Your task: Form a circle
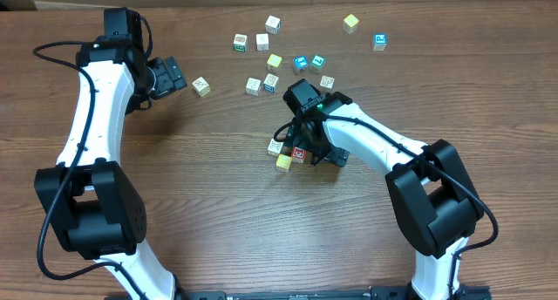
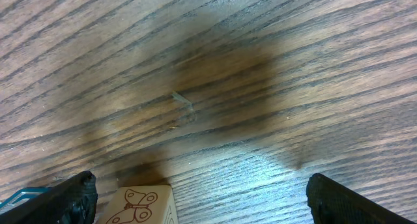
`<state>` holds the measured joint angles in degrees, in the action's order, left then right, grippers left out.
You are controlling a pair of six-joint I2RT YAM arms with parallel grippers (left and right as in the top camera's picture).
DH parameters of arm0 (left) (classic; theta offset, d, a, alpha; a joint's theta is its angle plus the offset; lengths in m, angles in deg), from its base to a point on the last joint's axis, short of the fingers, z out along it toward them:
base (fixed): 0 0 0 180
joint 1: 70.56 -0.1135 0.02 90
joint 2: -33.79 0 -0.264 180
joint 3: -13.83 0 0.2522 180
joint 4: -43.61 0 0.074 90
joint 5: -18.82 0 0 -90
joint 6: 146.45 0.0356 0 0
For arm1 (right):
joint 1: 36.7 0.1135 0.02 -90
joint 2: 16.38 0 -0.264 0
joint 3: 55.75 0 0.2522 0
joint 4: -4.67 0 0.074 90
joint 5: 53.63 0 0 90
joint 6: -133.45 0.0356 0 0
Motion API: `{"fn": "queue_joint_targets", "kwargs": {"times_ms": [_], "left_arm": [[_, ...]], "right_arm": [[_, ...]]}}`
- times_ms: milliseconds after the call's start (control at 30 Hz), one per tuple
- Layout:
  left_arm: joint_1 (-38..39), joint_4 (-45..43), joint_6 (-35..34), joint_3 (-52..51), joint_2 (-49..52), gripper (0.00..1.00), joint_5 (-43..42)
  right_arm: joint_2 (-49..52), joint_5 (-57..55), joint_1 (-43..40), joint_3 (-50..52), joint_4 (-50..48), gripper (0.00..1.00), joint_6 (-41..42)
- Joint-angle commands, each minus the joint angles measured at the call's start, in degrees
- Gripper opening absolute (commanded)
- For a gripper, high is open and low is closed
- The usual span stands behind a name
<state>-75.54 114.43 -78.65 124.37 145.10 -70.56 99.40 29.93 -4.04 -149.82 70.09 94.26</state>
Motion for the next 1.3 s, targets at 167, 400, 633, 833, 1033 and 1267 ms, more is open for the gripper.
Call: {"fn": "queue_joint_targets", "kwargs": {"times_ms": [167, 400, 633, 833, 1033, 1267], "left_arm": [[0.1, -0.2, -0.5, 0.9, 0.4, 1.00, -0.4], [0.1, -0.2, -0.5, 0.9, 0.4, 1.00, -0.4], [0.1, -0.2, -0.5, 0.9, 0.4, 1.00, -0.4], [0.1, -0.2, -0.5, 0.9, 0.4, 0.99, -0.4], [0.1, -0.2, -0.5, 0.9, 0.4, 0.99, -0.4], [0.1, -0.2, -0.5, 0.9, 0.4, 1.00, -0.4]], "right_arm": [[0.3, -1.0, -0.3, -0.7, -0.7, 1.00, 0.0], [0.3, -1.0, -2.7, -6.9, -0.6, 1.00, -9.0], [0.3, -1.1, -10.1, -25.4, 6.6, 1.00, -14.8], [0.7, -1.0, -15.5, -29.0, -3.9, 1.00, -15.6], [4.9, -1.5, -17.2, -28.8, -8.5, 1.00, -16.8], [11.5, -1.2, -17.1, -28.7, -7.8, 0.99, -19.8]]}}
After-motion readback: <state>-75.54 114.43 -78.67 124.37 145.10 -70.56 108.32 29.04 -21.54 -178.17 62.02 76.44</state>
